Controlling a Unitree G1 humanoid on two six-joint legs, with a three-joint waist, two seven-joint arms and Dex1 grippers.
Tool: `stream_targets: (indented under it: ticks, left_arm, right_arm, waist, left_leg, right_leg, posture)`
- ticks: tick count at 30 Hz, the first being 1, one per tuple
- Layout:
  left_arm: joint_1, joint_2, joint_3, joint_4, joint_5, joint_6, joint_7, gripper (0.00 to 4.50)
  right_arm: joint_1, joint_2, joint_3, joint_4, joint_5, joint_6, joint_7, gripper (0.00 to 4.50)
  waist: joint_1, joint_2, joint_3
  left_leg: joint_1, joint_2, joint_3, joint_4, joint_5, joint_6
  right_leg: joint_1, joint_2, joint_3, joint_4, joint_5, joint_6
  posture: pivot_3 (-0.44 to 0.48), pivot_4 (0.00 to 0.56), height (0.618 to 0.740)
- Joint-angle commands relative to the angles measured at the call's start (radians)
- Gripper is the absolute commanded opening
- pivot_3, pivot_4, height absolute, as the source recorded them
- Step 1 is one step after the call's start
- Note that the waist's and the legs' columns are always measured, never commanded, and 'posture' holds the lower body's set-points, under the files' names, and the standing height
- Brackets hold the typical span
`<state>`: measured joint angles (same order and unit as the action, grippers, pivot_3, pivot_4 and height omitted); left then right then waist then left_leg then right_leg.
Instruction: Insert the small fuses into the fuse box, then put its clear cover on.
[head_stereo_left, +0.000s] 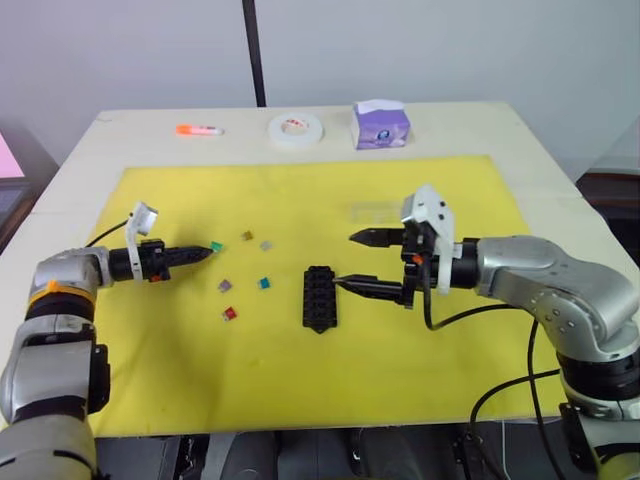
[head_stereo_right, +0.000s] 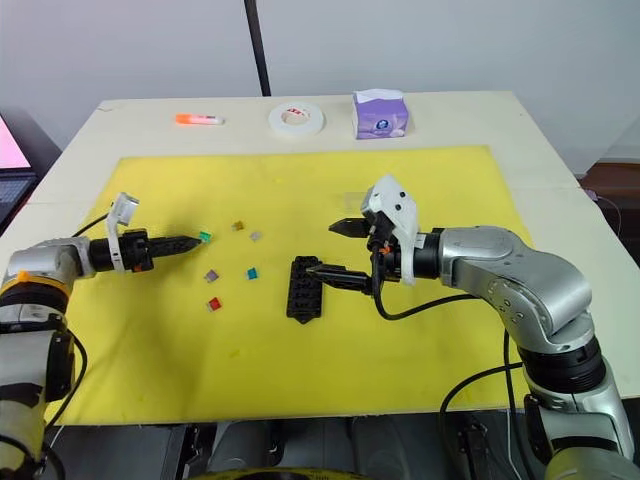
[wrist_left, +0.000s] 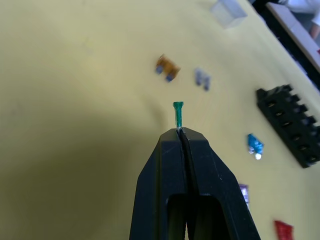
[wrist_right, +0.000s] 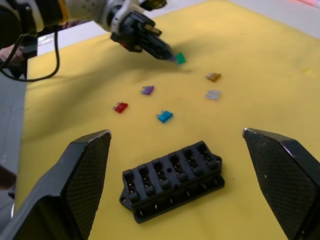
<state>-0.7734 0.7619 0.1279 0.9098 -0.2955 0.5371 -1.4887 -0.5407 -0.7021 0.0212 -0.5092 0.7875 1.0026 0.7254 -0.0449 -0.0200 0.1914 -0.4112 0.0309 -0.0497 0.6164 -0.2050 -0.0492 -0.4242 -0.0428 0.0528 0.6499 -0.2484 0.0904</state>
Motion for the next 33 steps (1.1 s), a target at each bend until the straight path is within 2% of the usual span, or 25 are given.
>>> stream_targets:
  ticks: [1, 5, 7, 12, 16, 21, 27, 31, 33]
  left_arm:
    - [0.036, 0.027, 0.036, -0.135, -0.057, 0.063, -0.010, 0.03]
    - [0.087, 0.033, 0.065, -0.251, -0.107, 0.118, 0.019, 0.03]
    - [0.106, 0.037, 0.081, -0.333, -0.145, 0.161, 0.032, 0.03]
    - [0.107, 0.022, 0.130, -0.546, -0.274, 0.301, 0.085, 0.03]
    - [0.072, -0.027, 0.153, -0.710, -0.397, 0.402, 0.149, 0.03]
    - [0.018, -0.095, 0.149, -0.827, -0.499, 0.450, 0.220, 0.03]
    - [-0.049, -0.157, 0.160, -0.879, -0.603, 0.485, 0.295, 0.03]
    - [-0.075, -0.193, 0.141, -0.906, -0.644, 0.470, 0.323, 0.00]
    - [-0.077, -0.201, 0.135, -0.920, -0.659, 0.474, 0.328, 0.00]
  right_arm:
    - [-0.032, 0.004, -0.032, 0.013, 0.020, 0.000, 0.002, 4.50]
    - [-0.064, -0.002, -0.026, 0.053, 0.029, 0.013, 0.025, 4.50]
    - [-0.116, 0.013, -0.059, 0.104, 0.102, 0.089, 0.023, 4.50]
    - [-0.304, 0.076, -0.143, 0.281, 0.255, 0.258, -0.025, 4.50]
    - [-0.425, 0.103, -0.144, 0.393, 0.278, 0.316, -0.014, 4.50]
    - [-0.525, 0.162, -0.151, 0.497, 0.310, 0.368, -0.019, 4.50]
    - [-0.571, 0.197, -0.173, 0.542, 0.337, 0.409, -0.025, 4.50]
    - [-0.582, 0.212, -0.186, 0.529, 0.340, 0.410, -0.048, 3.65]
    - [-0.583, 0.217, -0.194, 0.522, 0.340, 0.409, -0.060, 3.65]
  waist:
    - [0.001, 0.000, 0.000]
    - [0.002, 0.000, 0.000]
    - [0.001, 0.000, 0.000]
    - [0.001, 0.000, 0.000]
    - [0.004, 0.000, 0.000]
    - [0.000, 0.000, 0.001]
    - [-0.001, 0.000, 0.001]
    - [0.000, 0.000, 0.001]
    - [0.000, 0.000, 0.001]
  left_leg:
    - [0.000, 0.000, 0.000, 0.000, 0.000, 0.000]
    - [0.000, 0.000, 0.000, 0.000, 0.000, 0.000]
    - [0.000, 0.000, 0.000, 0.000, 0.000, 0.000]
    - [0.000, 0.000, -0.001, 0.000, 0.000, 0.000]
    - [0.000, 0.000, -0.001, -0.001, 0.000, 0.000]
    - [0.000, 0.000, -0.001, -0.001, 0.000, 0.000]
    - [0.000, 0.000, -0.002, -0.001, 0.000, 0.000]
    - [0.000, 0.000, -0.002, -0.001, 0.000, 0.000]
    - [0.000, 0.000, -0.002, -0.001, 0.000, 0.000]
  right_leg:
    - [0.000, 0.000, 0.000, 0.000, 0.000, 0.000]
    - [0.000, 0.000, 0.000, 0.000, 0.000, 0.000]
    - [0.000, 0.000, 0.000, 0.000, 0.000, 0.000]
    - [0.000, 0.000, 0.000, 0.000, 0.000, -0.001]
    - [0.000, 0.000, 0.000, 0.000, 0.001, 0.001]
    - [0.000, 0.000, 0.000, 0.000, 0.001, 0.002]
    - [0.000, 0.001, -0.001, 0.000, 0.002, 0.003]
    - [0.000, 0.001, -0.001, 0.000, 0.002, 0.003]
    - [0.000, 0.001, 0.000, 0.000, 0.002, 0.003]
  posture:
    - [0.000, 0.150, 0.740]
    - [0.000, 0.150, 0.740]
    - [0.000, 0.150, 0.740]
    - [0.000, 0.150, 0.740]
    - [0.000, 0.150, 0.740]
    - [0.000, 0.150, 0.740]
    - [0.000, 0.150, 0.740]
    - [0.000, 0.150, 0.740]
    - [0.000, 0.150, 0.740]
